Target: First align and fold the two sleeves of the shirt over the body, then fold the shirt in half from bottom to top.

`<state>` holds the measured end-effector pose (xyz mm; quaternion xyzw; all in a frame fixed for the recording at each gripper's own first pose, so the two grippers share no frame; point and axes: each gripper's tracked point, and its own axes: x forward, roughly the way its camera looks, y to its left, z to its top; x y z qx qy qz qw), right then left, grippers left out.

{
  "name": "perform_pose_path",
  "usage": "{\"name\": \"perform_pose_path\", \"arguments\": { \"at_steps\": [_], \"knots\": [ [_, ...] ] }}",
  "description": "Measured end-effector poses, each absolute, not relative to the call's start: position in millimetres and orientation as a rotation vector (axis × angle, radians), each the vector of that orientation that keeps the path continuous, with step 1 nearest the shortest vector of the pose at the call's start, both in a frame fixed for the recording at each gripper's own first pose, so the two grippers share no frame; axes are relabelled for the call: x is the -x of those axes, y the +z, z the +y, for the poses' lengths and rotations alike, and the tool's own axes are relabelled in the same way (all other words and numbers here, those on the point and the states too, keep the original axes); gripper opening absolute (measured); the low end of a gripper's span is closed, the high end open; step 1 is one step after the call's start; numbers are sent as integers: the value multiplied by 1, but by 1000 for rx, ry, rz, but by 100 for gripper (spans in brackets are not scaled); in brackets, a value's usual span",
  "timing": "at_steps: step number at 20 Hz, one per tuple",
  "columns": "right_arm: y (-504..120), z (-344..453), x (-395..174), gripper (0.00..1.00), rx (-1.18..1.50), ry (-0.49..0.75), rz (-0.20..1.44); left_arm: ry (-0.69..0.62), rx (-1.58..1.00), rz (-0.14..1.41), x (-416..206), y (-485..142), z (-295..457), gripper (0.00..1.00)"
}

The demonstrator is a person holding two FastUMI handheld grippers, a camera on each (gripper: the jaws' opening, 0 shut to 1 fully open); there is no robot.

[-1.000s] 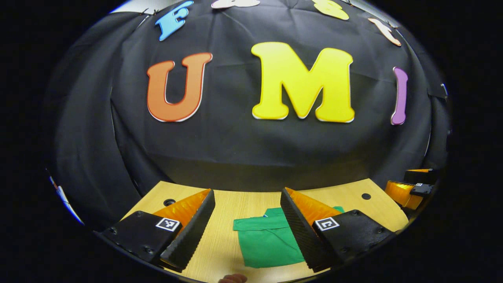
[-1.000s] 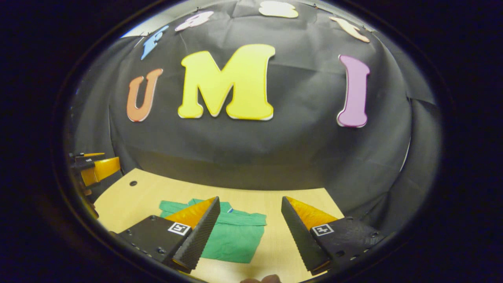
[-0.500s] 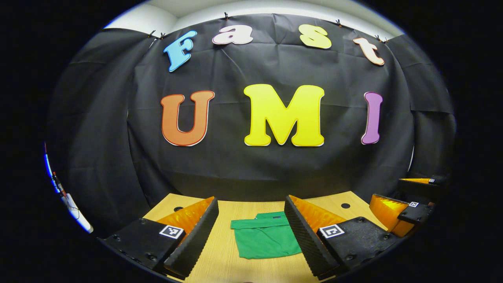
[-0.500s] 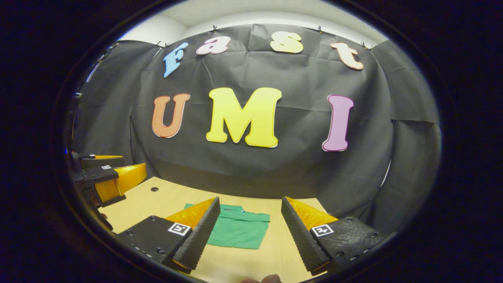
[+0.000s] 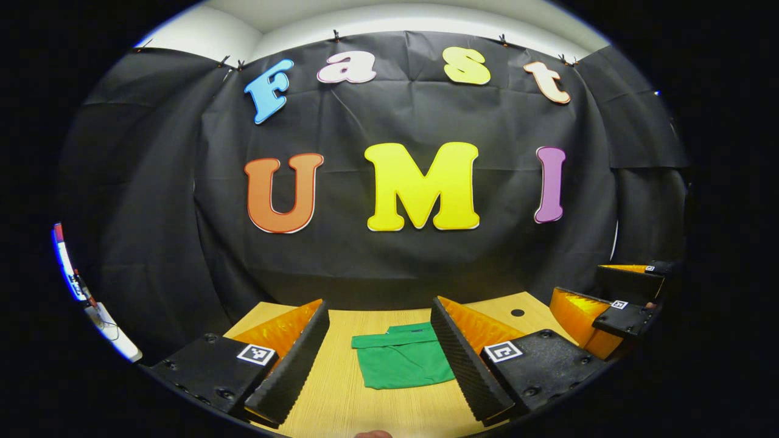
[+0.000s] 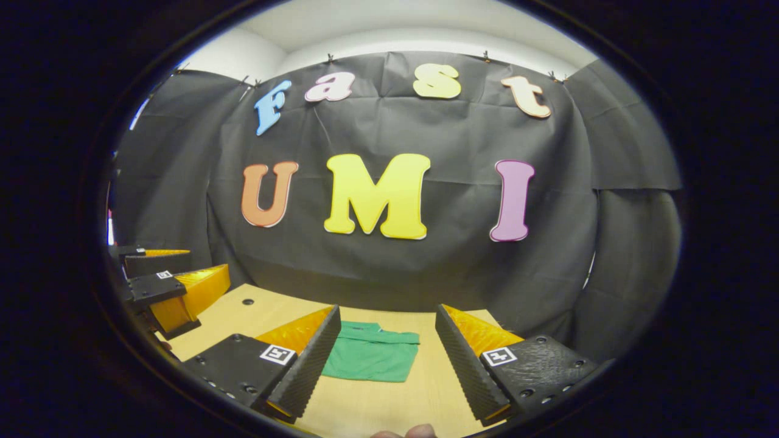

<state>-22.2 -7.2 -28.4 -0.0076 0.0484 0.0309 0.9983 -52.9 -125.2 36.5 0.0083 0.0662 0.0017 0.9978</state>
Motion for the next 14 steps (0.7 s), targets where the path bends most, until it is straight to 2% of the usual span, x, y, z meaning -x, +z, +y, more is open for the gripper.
{"name": "perform_pose_path", "arguments": {
  "at_steps": [9, 10, 11, 14],
  "knots": [
    [-13, -47, 37, 97, -6, 88, 56, 65, 11, 116, 66, 45, -145, 100],
    [-11, -48, 36, 96, -11, 87, 51, 64, 11, 109, 66, 48, -146, 95],
    [-7, -49, 35, 96, -21, 83, 43, 59, 16, 100, 64, 53, -150, 100],
    [1, -47, 32, 96, -26, 79, 35, 47, 17, 101, 62, 56, -154, 100]
  ]
}}
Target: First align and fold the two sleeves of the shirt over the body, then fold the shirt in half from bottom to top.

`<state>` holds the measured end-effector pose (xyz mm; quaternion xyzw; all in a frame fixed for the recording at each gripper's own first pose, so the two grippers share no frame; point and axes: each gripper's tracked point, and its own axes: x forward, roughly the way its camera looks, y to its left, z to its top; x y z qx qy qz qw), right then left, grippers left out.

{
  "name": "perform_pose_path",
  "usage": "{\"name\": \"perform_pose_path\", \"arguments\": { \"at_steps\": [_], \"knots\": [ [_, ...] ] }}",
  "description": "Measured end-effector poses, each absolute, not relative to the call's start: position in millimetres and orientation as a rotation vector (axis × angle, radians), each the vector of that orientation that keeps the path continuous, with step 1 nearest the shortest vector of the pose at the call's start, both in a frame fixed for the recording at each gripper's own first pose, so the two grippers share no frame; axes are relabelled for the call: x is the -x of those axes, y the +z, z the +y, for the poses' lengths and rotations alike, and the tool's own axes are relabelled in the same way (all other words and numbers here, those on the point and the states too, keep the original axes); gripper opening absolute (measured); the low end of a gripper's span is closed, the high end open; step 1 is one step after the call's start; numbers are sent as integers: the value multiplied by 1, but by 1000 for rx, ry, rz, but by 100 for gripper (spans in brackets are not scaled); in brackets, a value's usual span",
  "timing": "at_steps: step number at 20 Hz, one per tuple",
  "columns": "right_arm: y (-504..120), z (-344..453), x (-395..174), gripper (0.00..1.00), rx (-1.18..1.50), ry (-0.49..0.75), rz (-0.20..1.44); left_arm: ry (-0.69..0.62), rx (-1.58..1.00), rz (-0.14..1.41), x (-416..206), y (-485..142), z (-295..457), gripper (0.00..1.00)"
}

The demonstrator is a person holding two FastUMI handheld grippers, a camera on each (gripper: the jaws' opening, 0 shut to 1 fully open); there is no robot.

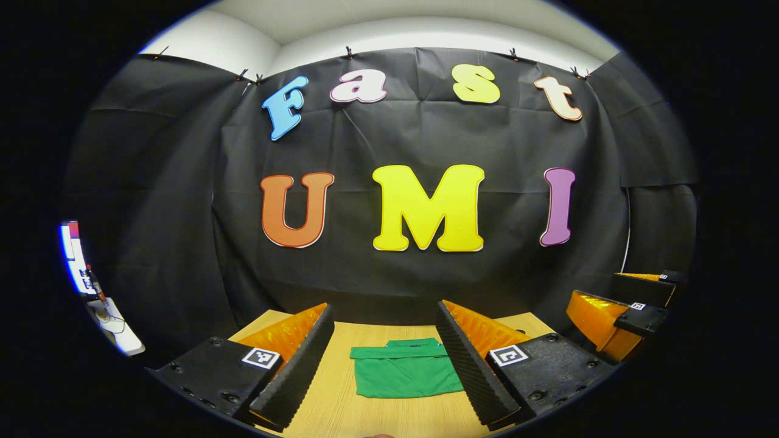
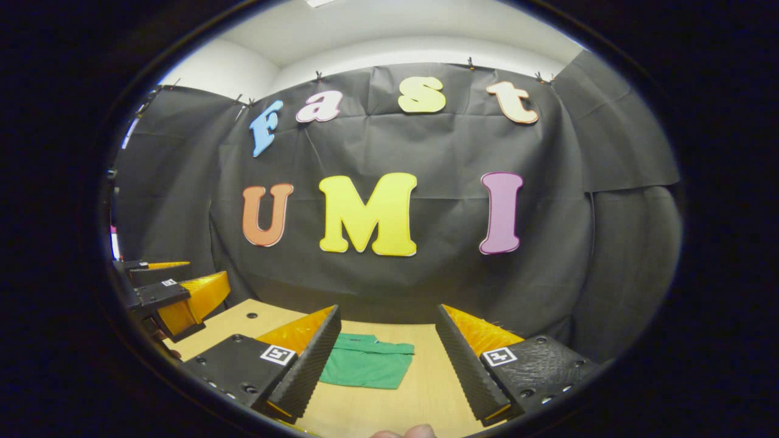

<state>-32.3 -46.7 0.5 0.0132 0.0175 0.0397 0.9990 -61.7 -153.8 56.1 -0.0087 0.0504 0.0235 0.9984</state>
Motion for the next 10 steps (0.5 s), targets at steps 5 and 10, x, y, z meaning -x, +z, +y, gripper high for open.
{"name": "perform_pose_path", "arguments": {
  "at_steps": [5, 10],
  "knots": [
    [3, -43, 32, 97, -18, 63, 25, 29, 9, 86, 59, 63, -153, 100],
    [1, -45, 38, 95, -5, 45, 34, 20, 13, 93, 62, 61, -147, 100]
  ]
}}
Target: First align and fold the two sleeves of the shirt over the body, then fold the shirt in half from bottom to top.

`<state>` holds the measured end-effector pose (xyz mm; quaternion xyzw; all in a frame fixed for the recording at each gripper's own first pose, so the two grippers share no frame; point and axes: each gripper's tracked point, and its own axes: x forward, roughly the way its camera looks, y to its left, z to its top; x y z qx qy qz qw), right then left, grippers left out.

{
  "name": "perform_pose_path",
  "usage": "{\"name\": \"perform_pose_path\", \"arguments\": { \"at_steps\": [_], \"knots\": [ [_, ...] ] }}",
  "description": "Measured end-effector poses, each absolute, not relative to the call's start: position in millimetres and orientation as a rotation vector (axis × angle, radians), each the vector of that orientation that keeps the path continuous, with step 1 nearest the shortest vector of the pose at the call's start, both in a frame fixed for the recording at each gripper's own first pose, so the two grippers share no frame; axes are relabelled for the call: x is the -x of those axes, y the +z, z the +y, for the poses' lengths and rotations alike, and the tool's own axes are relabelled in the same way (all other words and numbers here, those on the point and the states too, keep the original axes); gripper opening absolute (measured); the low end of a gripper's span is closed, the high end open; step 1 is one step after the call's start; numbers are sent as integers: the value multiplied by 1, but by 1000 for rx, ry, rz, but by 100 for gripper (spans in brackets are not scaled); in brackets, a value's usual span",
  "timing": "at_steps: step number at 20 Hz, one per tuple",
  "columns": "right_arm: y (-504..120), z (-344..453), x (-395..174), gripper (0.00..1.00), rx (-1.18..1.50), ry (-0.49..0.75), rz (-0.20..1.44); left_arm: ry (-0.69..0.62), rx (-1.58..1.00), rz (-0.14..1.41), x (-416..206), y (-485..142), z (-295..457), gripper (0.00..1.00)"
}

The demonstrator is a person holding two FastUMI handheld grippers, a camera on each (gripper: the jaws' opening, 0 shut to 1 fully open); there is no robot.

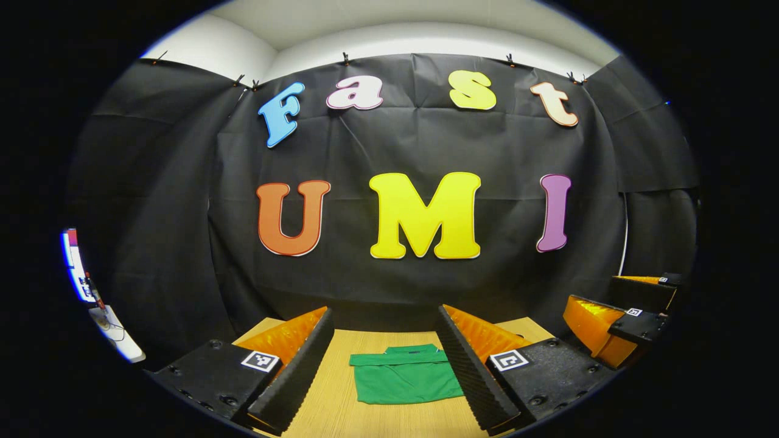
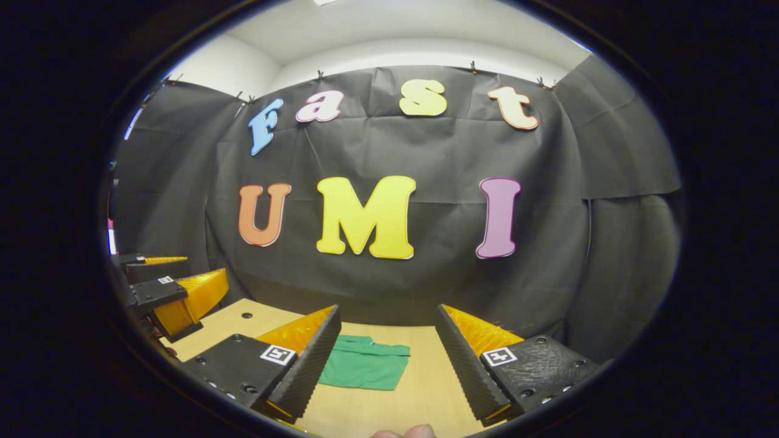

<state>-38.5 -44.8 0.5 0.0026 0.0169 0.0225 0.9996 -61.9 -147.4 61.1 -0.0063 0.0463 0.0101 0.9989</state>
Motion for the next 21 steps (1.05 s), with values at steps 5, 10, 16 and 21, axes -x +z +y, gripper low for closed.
{"name": "perform_pose_path", "arguments": {
  "at_steps": [5, 10, 16, 21],
  "knots": [
    [-3, -43, 43, 96, -3, 26, 35, 5, 9, 102, 65, 58, -144, 100],
    [-7, -35, 42, 97, -6, 29, 45, -1, 2, 102, 64, 55, -139, 100],
    [-5, -26, 36, 96, -2, 36, 38, -7, 1, 98, 60, 54, -135, 100],
    [-7, -20, 34, 95, -1, 42, 41, -4, -4, 103, 60, 52, -129, 100]
  ]
}}
